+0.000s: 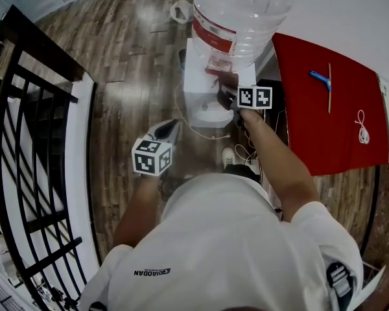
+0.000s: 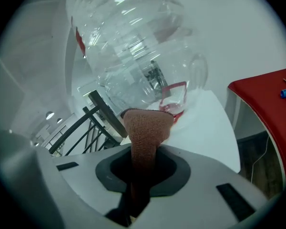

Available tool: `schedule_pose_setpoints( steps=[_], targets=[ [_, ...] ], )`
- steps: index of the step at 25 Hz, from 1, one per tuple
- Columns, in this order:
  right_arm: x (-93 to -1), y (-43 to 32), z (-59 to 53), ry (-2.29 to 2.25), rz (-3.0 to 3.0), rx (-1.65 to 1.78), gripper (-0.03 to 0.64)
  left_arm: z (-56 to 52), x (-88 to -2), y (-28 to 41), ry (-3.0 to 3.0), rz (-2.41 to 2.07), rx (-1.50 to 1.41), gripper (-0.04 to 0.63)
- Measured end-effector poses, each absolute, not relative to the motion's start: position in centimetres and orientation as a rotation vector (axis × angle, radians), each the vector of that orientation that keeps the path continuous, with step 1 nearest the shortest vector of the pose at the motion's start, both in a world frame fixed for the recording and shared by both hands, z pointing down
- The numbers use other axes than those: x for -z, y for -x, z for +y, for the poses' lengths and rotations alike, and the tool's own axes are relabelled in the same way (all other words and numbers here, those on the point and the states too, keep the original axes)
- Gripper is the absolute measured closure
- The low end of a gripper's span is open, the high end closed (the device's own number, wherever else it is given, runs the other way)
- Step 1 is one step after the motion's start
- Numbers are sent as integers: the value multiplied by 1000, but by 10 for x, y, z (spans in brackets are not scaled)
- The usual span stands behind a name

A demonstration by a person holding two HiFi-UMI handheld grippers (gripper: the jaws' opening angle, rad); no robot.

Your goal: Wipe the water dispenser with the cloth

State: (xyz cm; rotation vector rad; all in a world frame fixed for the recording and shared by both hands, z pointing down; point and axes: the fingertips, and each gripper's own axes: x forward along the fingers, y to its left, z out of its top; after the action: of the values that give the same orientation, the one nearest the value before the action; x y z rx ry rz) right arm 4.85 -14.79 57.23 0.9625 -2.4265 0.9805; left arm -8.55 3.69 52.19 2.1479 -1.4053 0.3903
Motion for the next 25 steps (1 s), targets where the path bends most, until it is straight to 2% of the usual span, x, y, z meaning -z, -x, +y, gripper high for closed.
schedule_pose_setpoints(
  steps=[25],
  targets=[
    [-582, -214, -176, -1329, -2271, -1001, 561, 32, -530, 52, -2183, -1347, -421, 606]
  ],
)
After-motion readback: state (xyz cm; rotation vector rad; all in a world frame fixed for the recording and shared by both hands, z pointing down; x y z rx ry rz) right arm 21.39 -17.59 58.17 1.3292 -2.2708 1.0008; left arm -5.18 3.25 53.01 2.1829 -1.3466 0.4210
